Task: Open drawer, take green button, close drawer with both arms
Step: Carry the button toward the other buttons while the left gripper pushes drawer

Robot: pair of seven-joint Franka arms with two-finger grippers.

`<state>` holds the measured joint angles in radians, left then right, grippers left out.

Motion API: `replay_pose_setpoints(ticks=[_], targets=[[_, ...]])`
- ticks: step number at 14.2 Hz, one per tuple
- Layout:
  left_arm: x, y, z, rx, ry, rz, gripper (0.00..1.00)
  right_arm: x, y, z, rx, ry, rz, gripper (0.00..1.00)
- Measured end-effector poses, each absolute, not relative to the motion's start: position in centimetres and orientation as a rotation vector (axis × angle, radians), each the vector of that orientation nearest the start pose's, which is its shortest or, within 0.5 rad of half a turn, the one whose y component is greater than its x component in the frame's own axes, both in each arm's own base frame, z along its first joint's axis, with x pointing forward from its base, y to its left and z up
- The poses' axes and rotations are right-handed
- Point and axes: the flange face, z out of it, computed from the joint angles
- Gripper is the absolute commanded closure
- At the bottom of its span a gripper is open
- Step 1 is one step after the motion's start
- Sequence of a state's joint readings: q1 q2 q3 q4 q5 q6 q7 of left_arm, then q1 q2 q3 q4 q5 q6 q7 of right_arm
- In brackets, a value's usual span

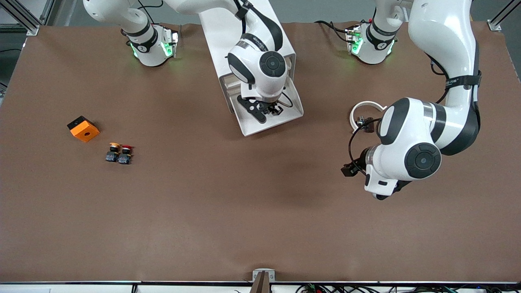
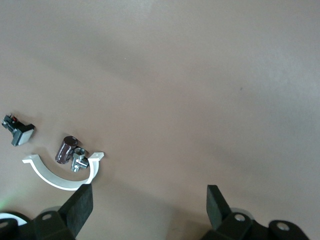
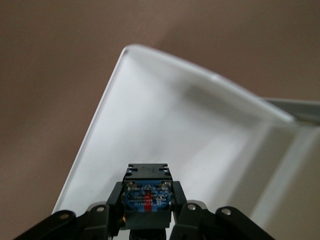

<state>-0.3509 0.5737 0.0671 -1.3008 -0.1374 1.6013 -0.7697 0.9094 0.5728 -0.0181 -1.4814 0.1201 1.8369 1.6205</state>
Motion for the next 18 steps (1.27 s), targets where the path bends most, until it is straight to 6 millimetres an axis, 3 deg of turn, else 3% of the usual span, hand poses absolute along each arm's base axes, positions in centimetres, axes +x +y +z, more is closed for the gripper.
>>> replay_pose_setpoints(ticks=[2,4,10,14,16,18], targets=[[64.6,-21.8,39.2,-2.995,-0.715,0.42,0.0,44.2,51.5,35.9,-3.126,1.219,0.345,0.86],[63.7,-22.5,37.8,-3.02,-0.699,0.393,0.0,46.3,48.2,39.3,-3.18,1.109,0.421,0.86],[58.9,-28.1,29.7,-3.087,-0.582,0.353,0.0,51.8,37.0,46.4,-3.232,0.676,0.557,0.86],[55.2,-33.1,26.9,-3.062,-0.536,0.374,0.0,56.2,26.0,48.1,-3.227,0.308,0.574,0.83],[53.3,-34.7,25.5,-3.055,-0.518,0.391,0.0,58.3,19.8,47.7,-3.182,0.165,0.589,0.83],[51.2,-35.6,23.6,-3.062,-0.501,0.399,0.0,59.8,14.3,45.9,-3.14,0.074,0.559,0.83]])
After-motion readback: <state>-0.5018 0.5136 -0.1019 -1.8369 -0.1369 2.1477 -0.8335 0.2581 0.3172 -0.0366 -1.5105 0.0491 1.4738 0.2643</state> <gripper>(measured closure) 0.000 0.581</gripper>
